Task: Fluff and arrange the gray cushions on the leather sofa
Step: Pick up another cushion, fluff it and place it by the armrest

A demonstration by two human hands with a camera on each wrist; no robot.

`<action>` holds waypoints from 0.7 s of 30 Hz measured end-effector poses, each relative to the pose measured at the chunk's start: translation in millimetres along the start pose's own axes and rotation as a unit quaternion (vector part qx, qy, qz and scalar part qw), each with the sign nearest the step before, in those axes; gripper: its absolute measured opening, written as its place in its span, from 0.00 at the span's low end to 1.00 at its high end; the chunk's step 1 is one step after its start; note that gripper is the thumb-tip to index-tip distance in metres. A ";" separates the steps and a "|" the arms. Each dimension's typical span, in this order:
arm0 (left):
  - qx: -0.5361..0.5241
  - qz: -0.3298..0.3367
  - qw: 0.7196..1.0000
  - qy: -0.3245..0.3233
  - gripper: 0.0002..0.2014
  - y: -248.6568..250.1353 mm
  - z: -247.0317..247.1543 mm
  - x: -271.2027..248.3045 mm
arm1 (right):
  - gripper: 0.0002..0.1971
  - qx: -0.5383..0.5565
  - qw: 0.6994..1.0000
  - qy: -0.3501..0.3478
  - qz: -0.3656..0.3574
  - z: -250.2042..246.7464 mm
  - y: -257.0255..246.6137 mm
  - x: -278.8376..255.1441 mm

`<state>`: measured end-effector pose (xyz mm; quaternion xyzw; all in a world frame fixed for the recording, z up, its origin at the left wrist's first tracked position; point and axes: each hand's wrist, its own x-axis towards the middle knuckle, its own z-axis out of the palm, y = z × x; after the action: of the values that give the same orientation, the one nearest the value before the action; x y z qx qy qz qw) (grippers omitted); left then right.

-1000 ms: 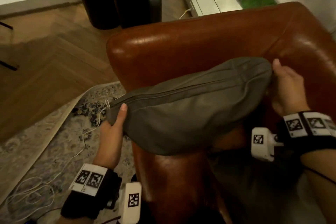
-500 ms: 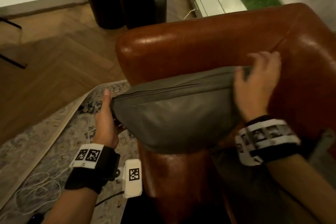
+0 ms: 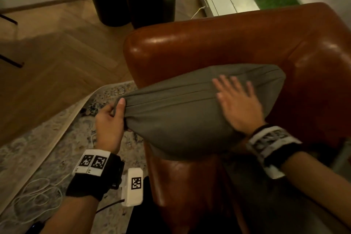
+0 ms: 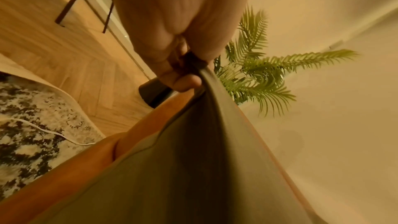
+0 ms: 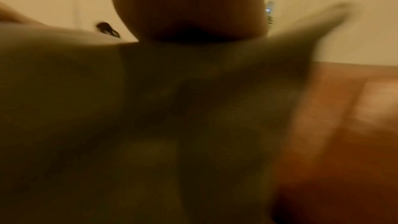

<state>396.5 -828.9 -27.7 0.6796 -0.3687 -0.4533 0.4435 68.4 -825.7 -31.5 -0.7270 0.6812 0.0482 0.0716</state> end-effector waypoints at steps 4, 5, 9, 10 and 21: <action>0.028 -0.014 0.999 -0.003 0.25 0.5 10.1 -1.0 | 0.30 0.024 0.995 -0.032 0.092 -9.4 37.7 -3.4; 0.007 -0.037 0.999 0.001 0.28 2.6 12.4 -2.0 | 0.29 0.039 0.991 -0.016 0.125 -11.8 27.0 -1.5; -0.065 -0.096 0.993 0.002 0.24 11.5 17.6 -3.6 | 0.29 0.095 0.991 0.089 0.021 -25.9 -77.1 4.0; -0.059 -0.089 0.994 0.003 0.20 11.9 19.4 -4.2 | 0.28 0.112 0.988 0.091 -0.062 -24.2 -111.3 3.4; -0.007 -0.055 0.998 0.026 0.15 -0.2 14.0 1.7 | 0.34 0.117 0.971 0.107 0.180 -15.9 52.6 8.1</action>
<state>383.8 -834.1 -31.0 0.7071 -0.3159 -0.4617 0.4326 16.1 -839.6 -19.2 -0.5799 0.8055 -0.0977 0.0725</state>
